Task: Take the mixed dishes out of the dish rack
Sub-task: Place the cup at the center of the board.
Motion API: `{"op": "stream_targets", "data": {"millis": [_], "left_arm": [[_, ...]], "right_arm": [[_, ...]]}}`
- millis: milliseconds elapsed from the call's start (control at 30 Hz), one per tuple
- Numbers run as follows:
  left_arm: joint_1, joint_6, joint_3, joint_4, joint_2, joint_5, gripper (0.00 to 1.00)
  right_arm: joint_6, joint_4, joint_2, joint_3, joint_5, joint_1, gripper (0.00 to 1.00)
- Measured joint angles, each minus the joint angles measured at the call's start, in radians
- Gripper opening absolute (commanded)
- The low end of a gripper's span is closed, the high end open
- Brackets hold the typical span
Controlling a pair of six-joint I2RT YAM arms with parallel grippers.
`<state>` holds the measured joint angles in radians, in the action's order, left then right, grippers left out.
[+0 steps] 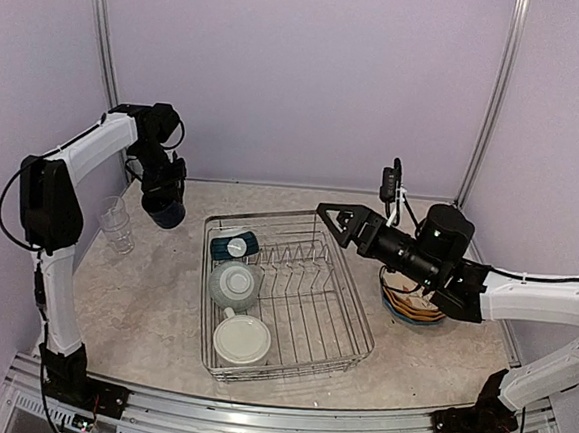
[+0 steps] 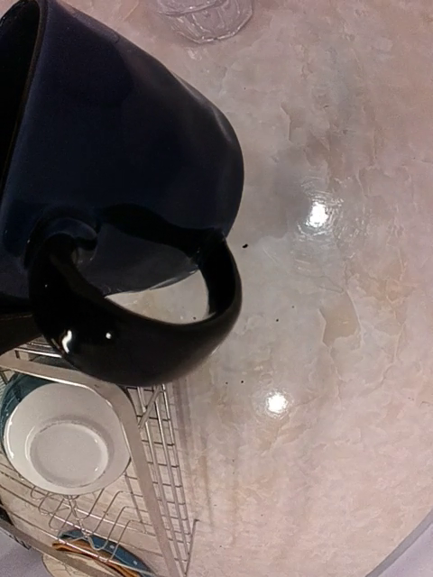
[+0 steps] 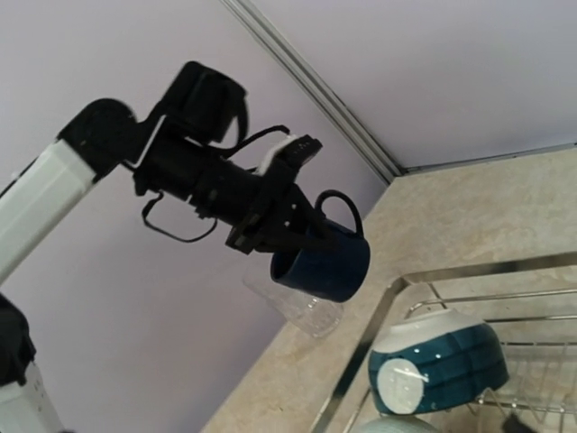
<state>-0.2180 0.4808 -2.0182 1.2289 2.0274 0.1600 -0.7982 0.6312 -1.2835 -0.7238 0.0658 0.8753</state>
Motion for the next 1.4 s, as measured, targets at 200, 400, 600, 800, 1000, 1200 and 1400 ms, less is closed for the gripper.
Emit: {"op": "stream_targets", "data": {"millis": [200,400,600,800,1000,1200,1400], "left_arm": [[0.021,-0.018,-0.018,0.012,0.065,-0.04,0.0],[0.043,-0.017,0.045,-0.027,0.093,-0.048,0.0],[0.067,-0.011,0.11,-0.041,0.14,-0.032,0.06],[0.083,-0.003,0.113,-0.054,0.141,-0.027,0.14],[0.085,0.004,0.113,-0.061,0.141,-0.014,0.38],[0.086,0.005,0.117,-0.067,0.135,-0.005,0.54],[0.085,-0.005,0.166,-0.103,0.037,0.034,0.68]], "right_arm": [[0.041,-0.097,-0.042,-0.084,-0.003,0.01,1.0],[0.084,-0.22,-0.155,-0.208,-0.01,0.031,1.0],[0.137,-0.333,-0.31,-0.352,-0.008,0.071,1.0],[0.195,-0.455,-0.439,-0.5,-0.004,0.106,1.0],[0.211,-0.503,-0.474,-0.539,0.009,0.111,1.0],[0.215,-0.543,-0.503,-0.561,0.026,0.116,1.0],[0.246,-0.649,-0.557,-0.631,0.018,0.152,1.0]]}}
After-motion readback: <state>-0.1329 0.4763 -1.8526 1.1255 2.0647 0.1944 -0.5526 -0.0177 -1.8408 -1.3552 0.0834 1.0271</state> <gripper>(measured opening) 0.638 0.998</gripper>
